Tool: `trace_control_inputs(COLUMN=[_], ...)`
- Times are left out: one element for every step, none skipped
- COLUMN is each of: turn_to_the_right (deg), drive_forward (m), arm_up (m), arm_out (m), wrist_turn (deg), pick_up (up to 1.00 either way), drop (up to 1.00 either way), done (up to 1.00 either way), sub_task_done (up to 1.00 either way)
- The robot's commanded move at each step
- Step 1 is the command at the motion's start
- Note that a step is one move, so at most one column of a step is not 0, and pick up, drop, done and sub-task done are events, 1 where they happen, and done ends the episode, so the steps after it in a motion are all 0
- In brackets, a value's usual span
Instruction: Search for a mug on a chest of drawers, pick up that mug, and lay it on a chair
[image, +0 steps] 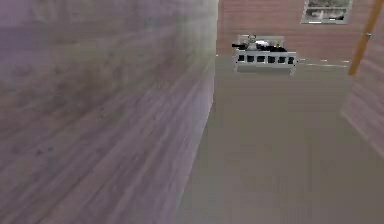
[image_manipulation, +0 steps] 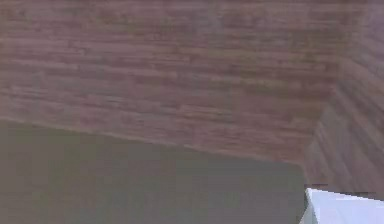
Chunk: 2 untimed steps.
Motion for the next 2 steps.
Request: trace_control_inputs(turn_to_the_right=[45.0,3.0], drive_forward=[0.00,0.00], arm_up=[0.00,0.00], arm_out=[0.00,0.00], wrist_turn=[0.0,0.0], pick_up=[0.00,0.00], drop=[0.00,0.00], done=[0.00,0.00], sub_task_done=[0.00,0.00])
